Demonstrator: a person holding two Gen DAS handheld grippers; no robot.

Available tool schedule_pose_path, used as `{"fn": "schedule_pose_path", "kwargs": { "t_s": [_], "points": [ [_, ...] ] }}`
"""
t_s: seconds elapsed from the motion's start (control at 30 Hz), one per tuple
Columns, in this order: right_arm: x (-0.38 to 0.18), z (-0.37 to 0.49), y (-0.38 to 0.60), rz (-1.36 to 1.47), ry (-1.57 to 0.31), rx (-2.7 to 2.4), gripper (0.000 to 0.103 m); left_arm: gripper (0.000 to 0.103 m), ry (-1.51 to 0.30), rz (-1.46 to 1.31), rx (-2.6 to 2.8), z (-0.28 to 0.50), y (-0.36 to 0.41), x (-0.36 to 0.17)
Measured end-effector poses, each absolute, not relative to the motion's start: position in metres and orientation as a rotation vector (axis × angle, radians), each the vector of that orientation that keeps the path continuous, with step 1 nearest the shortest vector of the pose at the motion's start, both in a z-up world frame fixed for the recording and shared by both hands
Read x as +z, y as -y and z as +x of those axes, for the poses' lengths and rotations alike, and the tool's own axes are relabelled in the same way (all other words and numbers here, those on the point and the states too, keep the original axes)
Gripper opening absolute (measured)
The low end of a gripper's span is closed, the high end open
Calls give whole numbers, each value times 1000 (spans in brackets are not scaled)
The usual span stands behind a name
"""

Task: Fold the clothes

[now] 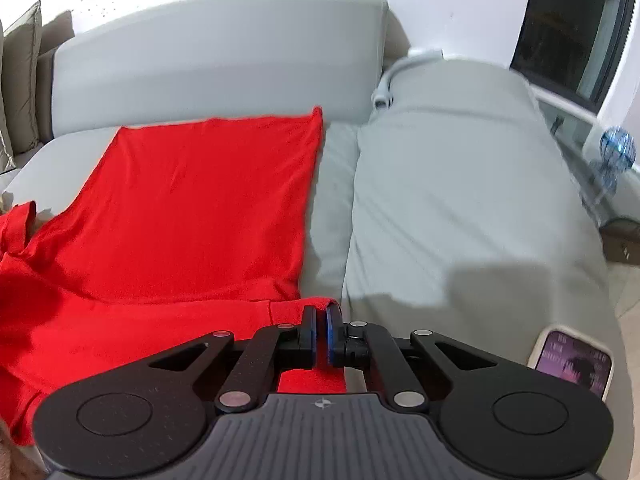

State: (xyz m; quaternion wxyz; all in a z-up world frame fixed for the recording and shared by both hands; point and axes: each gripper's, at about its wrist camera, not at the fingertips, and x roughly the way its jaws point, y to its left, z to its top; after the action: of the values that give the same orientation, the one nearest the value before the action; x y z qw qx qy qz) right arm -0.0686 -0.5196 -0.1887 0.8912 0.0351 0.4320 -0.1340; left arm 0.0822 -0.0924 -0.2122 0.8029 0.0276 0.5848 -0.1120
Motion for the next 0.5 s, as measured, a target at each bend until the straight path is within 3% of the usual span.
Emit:
{"fn": "schedule_pose_path", "kwargs": {
  "t_s": [0.1, 0.17, 0.23, 0.37, 0.47, 0.5],
  "points": [
    [-208, -58, 521, 66, -1040, -270, 31, 35, -1242, 55, -204, 83, 88, -207],
    [-211, -62, 524, 92, -1079, -300, 35, 37, -1216, 34, -191, 78, 83, -198],
    [-201, -72, 528, 146, -1049, -311, 46, 41, -1143, 7, -215, 67, 77, -179],
    [-183, -82, 523, 167, -993, -281, 45, 36, -1037, 7, -265, 58, 80, -161],
    [-177, -77, 508, 150, -962, -197, 37, 26, -980, 53, -353, 66, 104, -160],
    [-177, -76, 505, 144, -963, -184, 30, 25, -980, 75, -390, 70, 117, -163]
  ]
}}
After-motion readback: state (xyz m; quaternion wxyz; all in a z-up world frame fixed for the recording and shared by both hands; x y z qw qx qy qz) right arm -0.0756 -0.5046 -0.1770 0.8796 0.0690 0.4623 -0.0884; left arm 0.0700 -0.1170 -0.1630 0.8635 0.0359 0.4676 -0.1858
